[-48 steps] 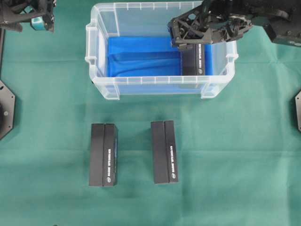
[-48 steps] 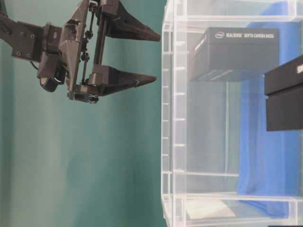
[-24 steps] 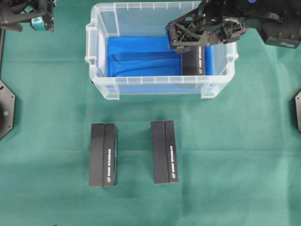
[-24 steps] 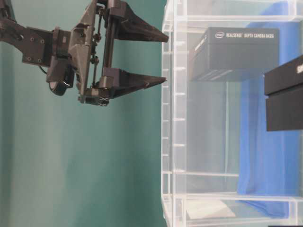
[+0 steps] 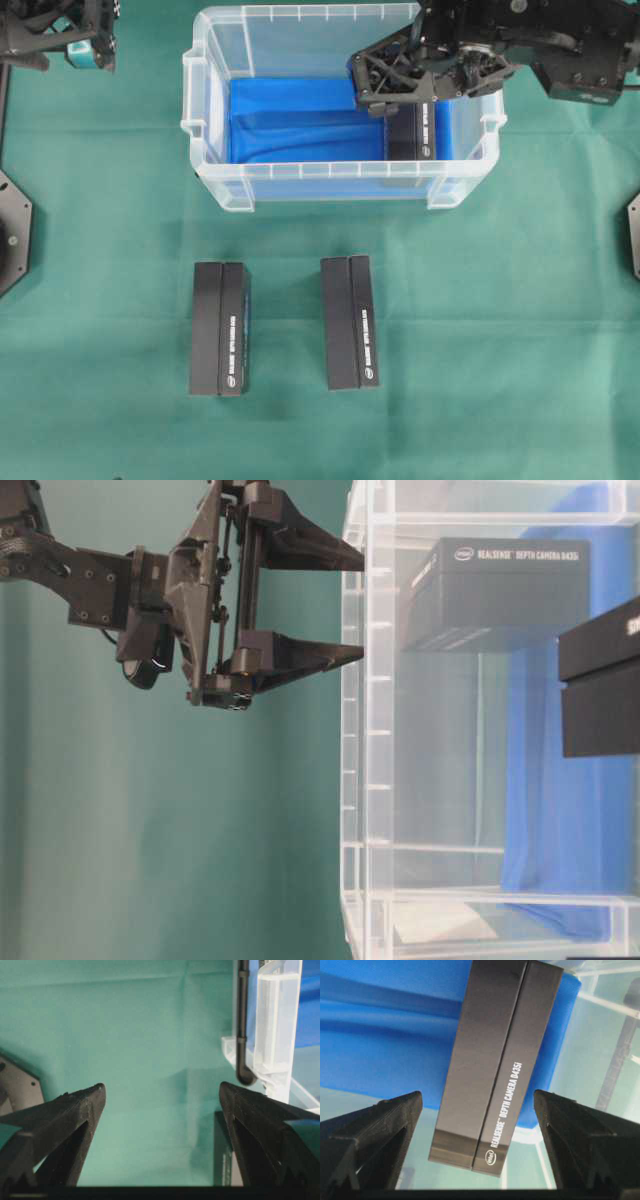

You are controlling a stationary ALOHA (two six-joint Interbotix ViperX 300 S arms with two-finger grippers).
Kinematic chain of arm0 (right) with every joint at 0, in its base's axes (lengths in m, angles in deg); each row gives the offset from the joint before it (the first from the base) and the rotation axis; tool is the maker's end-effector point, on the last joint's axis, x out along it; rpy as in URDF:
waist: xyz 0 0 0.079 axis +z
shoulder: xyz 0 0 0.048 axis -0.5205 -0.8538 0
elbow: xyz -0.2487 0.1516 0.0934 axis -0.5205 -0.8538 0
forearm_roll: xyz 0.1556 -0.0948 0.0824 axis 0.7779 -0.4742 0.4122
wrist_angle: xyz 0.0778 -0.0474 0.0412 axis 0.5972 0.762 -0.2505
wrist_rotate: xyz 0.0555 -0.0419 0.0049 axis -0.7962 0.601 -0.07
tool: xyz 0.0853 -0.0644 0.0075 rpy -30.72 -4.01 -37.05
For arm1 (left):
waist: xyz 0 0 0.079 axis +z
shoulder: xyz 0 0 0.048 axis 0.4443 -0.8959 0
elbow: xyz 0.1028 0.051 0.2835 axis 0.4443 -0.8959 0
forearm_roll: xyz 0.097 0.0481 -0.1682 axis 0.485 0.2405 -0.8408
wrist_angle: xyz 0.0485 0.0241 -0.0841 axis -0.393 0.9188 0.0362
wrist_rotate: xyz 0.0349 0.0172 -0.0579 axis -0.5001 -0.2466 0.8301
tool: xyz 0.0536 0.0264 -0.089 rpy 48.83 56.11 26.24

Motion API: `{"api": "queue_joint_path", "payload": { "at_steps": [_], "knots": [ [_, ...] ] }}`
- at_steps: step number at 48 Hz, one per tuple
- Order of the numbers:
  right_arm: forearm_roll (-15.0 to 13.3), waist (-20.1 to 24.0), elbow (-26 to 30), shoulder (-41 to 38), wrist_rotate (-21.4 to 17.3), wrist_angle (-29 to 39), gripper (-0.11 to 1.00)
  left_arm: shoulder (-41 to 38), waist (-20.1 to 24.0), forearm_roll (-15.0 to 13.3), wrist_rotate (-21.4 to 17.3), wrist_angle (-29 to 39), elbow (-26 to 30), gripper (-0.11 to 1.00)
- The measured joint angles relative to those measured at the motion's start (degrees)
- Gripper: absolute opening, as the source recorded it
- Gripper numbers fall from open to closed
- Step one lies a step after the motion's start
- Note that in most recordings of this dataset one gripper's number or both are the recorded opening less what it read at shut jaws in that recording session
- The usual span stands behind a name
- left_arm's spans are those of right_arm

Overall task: Take out the box from the case.
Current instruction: 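Lower the right gripper around the right black boxes and close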

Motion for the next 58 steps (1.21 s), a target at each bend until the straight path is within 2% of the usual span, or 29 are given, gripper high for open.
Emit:
{"api": "queue_joint_path", "payload": {
  "at_steps": [19,46,58],
  "knots": [
    [-0.1,-0.1,0.0,-1.5,-0.9,-0.8,0.92,0.1,-0.1,0.0,-0.8,0.0,-0.3,0.93],
    [-0.1,-0.4,-2.7,-1.5,-1.5,-3.2,0.92,0.1,-0.2,0.0,-1.0,0.0,-0.4,0.93],
    [-0.1,-0.8,-4.1,-1.5,-3.1,-4.9,0.92,0.1,-0.2,0.0,-1.0,0.0,-0.4,0.93]
  ]
}}
